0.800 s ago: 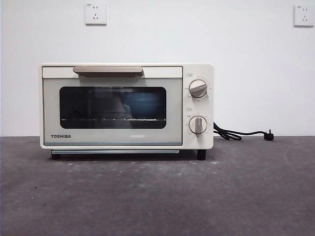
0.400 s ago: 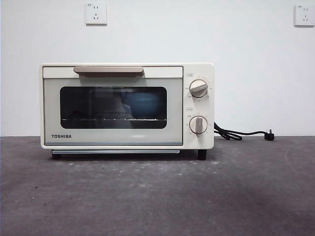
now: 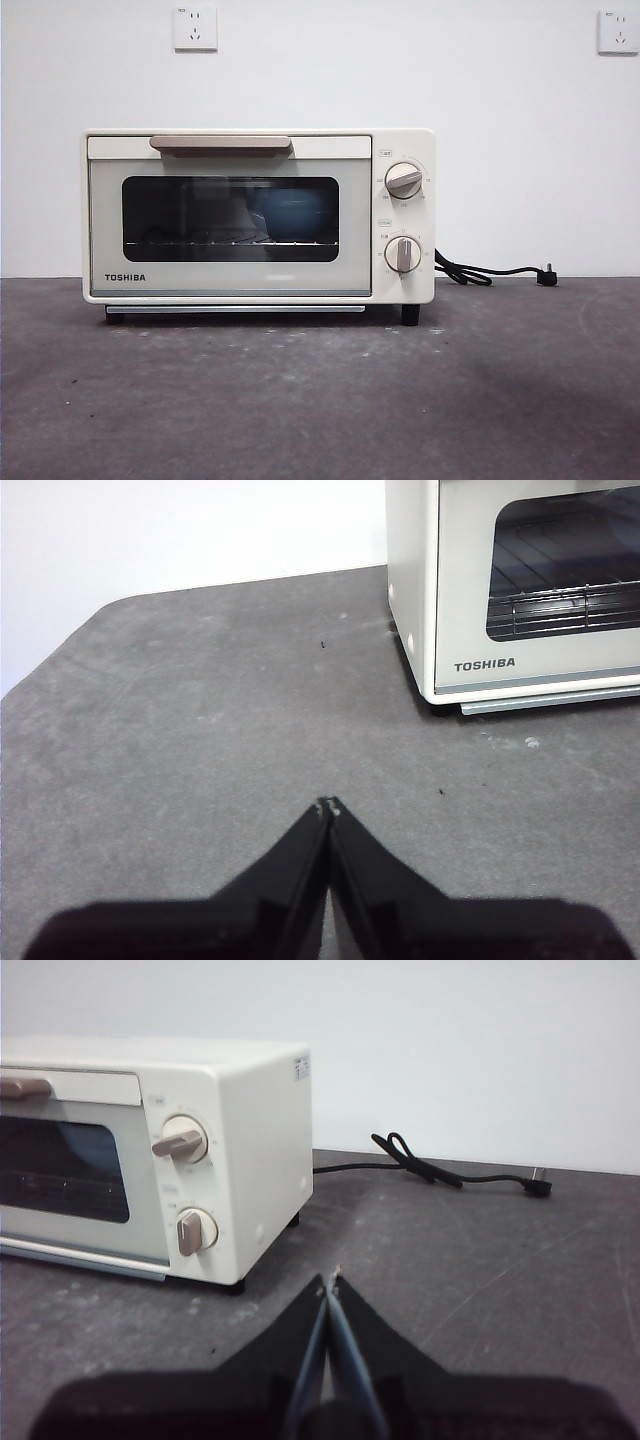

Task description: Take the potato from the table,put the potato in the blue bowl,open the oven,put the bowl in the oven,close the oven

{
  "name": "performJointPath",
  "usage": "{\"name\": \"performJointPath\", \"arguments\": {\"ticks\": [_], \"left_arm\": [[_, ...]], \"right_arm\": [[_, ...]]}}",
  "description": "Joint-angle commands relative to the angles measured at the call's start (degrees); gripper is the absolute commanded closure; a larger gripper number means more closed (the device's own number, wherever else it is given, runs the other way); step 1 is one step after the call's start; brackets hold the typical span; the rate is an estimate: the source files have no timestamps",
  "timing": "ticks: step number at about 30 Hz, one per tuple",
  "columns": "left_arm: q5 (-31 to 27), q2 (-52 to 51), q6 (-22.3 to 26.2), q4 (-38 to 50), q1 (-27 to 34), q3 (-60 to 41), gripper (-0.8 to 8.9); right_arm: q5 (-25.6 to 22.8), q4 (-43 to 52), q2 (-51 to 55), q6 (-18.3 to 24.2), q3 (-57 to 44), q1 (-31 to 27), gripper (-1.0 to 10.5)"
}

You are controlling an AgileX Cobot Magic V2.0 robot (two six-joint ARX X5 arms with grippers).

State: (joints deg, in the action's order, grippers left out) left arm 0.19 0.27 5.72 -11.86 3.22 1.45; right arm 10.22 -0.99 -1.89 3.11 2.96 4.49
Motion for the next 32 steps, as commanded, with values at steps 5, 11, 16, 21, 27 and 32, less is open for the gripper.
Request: {"name": "performJointPath", "arguments": {"ticks": [5, 11, 16, 21, 27, 32], "left_arm": [[-0.04, -0.09, -0.57, -0.04, 0.15, -0.57, 8.17], [-0.02, -0.09, -0.57, -0.04, 0.13, -0.57, 8.17], [-0.02, -0.09, -0.57, -0.04, 0.13, -0.57, 8.17], [-0.04, -0.09, -0.57, -0.04, 0.13, -0.57, 8.17], [-0.02, -0.09, -0.57, -0.04, 0.13, -0.57, 8.17], [-0.04, -0.09, -0.57, -0.04, 0.13, -0.57, 8.17]], "right_arm": [[-0.52, -2.45, 1.84, -2.62, -2.58, 0.09, 9.4], [-1.42, -7.76, 1.84, -2.64, -2.58, 0.13, 9.4], [-1.60, -8.96, 1.84, -3.19, -2.58, 0.13, 9.4], [-1.62, -8.66, 1.84, -6.21, -2.58, 0.13, 9.4], [-1.60, -8.66, 1.84, -6.23, -2.58, 0.13, 9.4], [-1.60, -8.63, 1.84, -6.23, -2.56, 0.13, 9.4]]}}
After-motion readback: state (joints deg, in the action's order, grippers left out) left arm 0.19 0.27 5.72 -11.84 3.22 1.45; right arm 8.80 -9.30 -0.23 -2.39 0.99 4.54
